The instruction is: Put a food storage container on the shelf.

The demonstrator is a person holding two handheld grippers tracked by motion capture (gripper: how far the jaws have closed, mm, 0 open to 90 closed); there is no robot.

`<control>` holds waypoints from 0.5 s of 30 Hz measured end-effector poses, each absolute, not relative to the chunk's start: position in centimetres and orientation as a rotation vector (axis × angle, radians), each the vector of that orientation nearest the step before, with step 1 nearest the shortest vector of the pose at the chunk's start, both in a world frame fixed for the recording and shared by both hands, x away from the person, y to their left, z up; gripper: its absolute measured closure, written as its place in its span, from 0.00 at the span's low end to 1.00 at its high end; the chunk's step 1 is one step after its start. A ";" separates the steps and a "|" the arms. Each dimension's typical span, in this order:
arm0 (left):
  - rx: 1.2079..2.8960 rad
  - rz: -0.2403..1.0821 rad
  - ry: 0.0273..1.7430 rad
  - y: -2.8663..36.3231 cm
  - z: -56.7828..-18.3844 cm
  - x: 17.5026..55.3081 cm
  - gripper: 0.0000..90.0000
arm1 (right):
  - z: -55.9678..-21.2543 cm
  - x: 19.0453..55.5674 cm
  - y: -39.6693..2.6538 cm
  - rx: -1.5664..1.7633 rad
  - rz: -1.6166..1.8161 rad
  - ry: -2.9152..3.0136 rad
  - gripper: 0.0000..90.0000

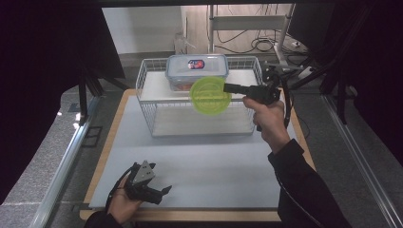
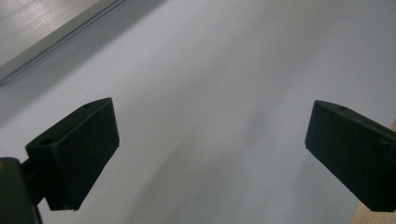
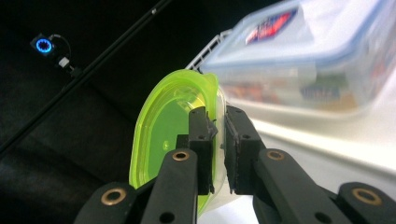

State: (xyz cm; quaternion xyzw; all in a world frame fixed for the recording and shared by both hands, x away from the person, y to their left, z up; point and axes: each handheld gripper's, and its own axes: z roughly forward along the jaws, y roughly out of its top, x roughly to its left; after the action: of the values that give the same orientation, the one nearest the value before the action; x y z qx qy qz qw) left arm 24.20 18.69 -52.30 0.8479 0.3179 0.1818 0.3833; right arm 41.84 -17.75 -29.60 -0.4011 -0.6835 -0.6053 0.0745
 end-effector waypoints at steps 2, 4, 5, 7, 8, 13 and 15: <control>2.161 0.463 0.810 18.7 -52.3 24.2 0.03 | -28.7 42.3 -17.6 -1.217 -1.831 -2.055 0.92; 2.160 0.462 0.811 18.7 -52.3 24.2 0.03 | -27.9 42.9 -17.4 -1.229 -1.843 -2.054 0.92; 2.159 0.461 0.811 18.7 -52.3 24.2 0.03 | -27.6 43.2 -17.3 -1.234 -1.850 -2.057 0.92; 2.156 0.459 0.812 18.7 -52.3 24.2 0.03 | -27.0 43.7 -17.1 -1.249 -1.860 -2.054 0.92; 2.155 0.459 0.812 18.7 -52.3 24.2 0.03 | -26.6 44.0 -16.9 -1.257 -1.865 -2.054 0.92; 2.154 0.449 0.810 18.7 -52.3 24.2 0.03 | -25.2 45.6 -16.0 -1.301 -1.885 -2.053 0.92; 2.156 0.445 0.807 18.7 -52.4 24.2 0.03 | -24.8 46.3 -15.6 -1.318 -1.892 -2.047 0.92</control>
State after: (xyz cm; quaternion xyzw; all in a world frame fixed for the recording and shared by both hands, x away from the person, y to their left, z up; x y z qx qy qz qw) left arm 24.25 18.66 -52.35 0.8475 0.3173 0.1750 0.3878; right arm 46.29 -15.56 -24.83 -0.4274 -0.6636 -0.6133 0.0292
